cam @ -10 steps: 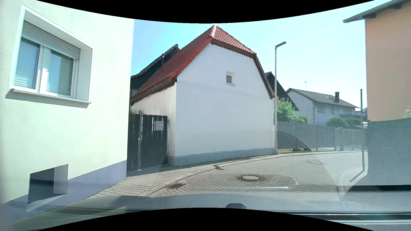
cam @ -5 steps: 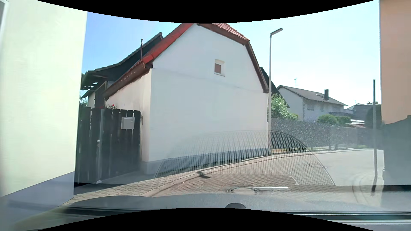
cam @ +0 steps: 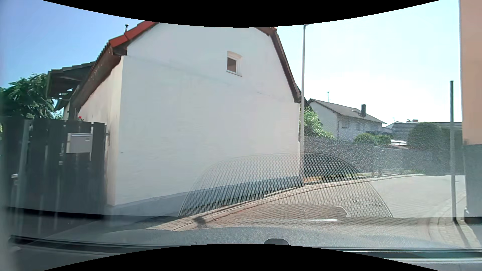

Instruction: Follow the waypoints while adhering to traffic rules and regulations

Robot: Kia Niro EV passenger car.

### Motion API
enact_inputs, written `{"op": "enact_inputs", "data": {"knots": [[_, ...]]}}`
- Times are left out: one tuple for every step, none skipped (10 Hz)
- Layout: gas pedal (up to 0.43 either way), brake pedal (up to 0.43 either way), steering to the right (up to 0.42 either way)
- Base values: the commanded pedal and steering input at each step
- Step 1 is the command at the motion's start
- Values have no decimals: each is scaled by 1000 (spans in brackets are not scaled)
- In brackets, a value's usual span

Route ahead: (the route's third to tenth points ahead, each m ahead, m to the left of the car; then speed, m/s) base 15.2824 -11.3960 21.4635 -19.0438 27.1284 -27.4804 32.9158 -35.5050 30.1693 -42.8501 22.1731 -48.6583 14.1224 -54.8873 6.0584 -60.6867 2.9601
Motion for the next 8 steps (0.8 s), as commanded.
{"op": "enact_inputs", "data": {"knots": [[20, 0, 282], [20, 0, 291], [20, 0, 304], [20, 0, 319], [20, 0, 329], [20, 0, 339], [20, 0, 345], [20, 0, 351]]}}
